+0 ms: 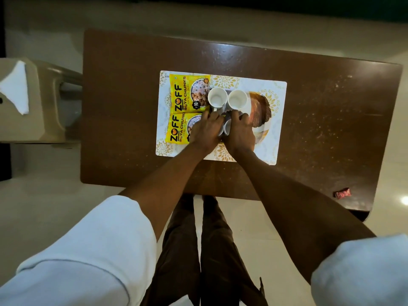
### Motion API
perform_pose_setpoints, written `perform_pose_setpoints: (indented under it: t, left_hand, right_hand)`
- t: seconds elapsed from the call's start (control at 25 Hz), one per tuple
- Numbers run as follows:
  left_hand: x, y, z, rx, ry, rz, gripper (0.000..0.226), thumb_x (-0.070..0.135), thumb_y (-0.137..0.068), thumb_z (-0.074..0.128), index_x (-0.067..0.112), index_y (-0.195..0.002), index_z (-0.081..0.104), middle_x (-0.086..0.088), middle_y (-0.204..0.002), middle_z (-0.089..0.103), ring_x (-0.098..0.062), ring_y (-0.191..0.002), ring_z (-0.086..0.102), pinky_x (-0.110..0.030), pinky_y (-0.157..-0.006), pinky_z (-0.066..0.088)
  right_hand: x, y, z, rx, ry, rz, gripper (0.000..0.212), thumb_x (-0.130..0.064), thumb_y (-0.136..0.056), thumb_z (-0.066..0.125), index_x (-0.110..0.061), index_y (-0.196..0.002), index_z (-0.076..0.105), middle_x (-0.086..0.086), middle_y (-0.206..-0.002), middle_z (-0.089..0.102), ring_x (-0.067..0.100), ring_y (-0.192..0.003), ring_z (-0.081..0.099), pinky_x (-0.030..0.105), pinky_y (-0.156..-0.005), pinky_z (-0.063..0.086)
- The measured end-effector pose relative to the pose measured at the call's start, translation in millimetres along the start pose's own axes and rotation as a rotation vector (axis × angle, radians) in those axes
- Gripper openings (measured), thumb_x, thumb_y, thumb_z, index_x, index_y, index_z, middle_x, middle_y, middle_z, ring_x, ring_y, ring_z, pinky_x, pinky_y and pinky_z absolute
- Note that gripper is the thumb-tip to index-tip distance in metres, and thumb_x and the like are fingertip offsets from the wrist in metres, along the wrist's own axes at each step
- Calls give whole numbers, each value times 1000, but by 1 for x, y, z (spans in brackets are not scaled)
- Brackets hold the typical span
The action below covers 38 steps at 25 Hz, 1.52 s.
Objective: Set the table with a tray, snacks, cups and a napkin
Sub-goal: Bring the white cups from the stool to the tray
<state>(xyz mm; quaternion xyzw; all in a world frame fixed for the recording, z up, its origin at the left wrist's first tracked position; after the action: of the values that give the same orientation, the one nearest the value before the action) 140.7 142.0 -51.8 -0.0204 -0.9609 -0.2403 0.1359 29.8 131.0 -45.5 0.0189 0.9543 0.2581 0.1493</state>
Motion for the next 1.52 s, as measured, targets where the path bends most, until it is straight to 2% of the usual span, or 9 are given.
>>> perform_pose_setpoints:
  t: [0.2, 0.36, 0.52, 0.76, 0.88, 1.0, 1.2, 1.36, 1.52]
  left_hand:
    - [6, 6, -26, -6, -7, 14, 70, 36, -77, 82, 24, -140, 53, -2, -140, 58, -32, -129, 49, -46, -93, 51]
    - [9, 31, -88, 58, 64, -12, 72, 42, -78, 78, 22, -143, 52, -2, -142, 58, -31, -134, 47, -44, -97, 49]
    - [0, 46, -197, 152, 24, -75, 66, 40, -86, 69, 18, -144, 47, -4, -145, 51, -30, -135, 46, -43, -102, 45]
    - [-23, 103, -452, 500, -22, -106, 87, 47, -87, 72, 18, -158, 32, -3, -158, 38, -29, -145, 38, -48, -113, 43]
    - [-48, 160, -565, 685, -95, -154, 86, 47, -89, 70, 17, -158, 30, -5, -163, 33, -30, -149, 34, -49, -116, 42]
    - [-82, 227, -659, 806, -141, -232, 89, 48, -92, 67, 16, -162, 22, -10, -169, 22, -35, -156, 22, -51, -122, 34]
    - [-164, 318, -755, 916, -211, -384, 89, 46, -96, 63, 18, -165, 13, -13, -173, 6, -38, -160, 8, -52, -129, 19]
    - [-266, 373, -810, 1004, -251, -495, 96, 51, -94, 65, 17, -165, 9, -14, -173, 6, -40, -160, 9, -50, -128, 20]
    - [-376, 382, -827, 991, -234, -560, 99, 49, -92, 67, 18, -165, 8, -13, -173, 5, -39, -160, 9, -49, -127, 22]
  right_hand:
    - [-6, 10, -28, -24, 21, 8, 77, -31, -82, 82, -24, -142, 36, 14, -141, 45, 44, -128, 54, 54, -92, 57]
    - [-21, 32, -93, 53, 74, -95, 67, -34, -87, 73, -17, -143, 42, 14, -143, 46, 38, -136, 44, 51, -106, 47]
    - [-70, 39, -196, 162, 98, -197, 67, -41, -86, 75, -15, -141, 45, 11, -138, 49, 34, -128, 49, 47, -97, 52]
    - [-243, 70, -395, 478, 100, -452, 78, -48, -86, 75, -17, -148, 39, 9, -146, 45, 33, -133, 47, 49, -101, 51]
    - [-344, 109, -468, 581, 60, -619, 81, -48, -85, 75, -17, -150, 39, 9, -150, 44, 34, -134, 47, 49, -100, 49]
    - [-444, 161, -525, 657, 29, -795, 96, -50, -83, 75, -18, -159, 27, 7, -163, 32, 33, -147, 36, 50, -109, 43]
    - [-585, 230, -563, 704, 59, -997, 111, -55, -84, 75, -17, -164, 8, 9, -172, 11, 32, -157, 18, 51, -120, 31]
    - [-695, 255, -555, 753, 57, -1102, 113, -56, -84, 75, -13, -164, 7, 12, -172, 11, 34, -157, 19, 53, -119, 33]
    - [-780, 233, -511, 715, 57, -1100, 111, -55, -86, 73, -14, -164, 5, 12, -171, 10, 34, -156, 20, 55, -118, 35]
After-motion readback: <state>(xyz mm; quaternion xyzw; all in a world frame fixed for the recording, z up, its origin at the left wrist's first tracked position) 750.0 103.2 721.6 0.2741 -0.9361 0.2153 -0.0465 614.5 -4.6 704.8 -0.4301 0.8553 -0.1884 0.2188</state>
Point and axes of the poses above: each hand's wrist, its own y-axis away from the middle knuckle, its own z-axis out of the palm, x = y × z, the point moved 4 cm from there along -y, towards the middle knuckle
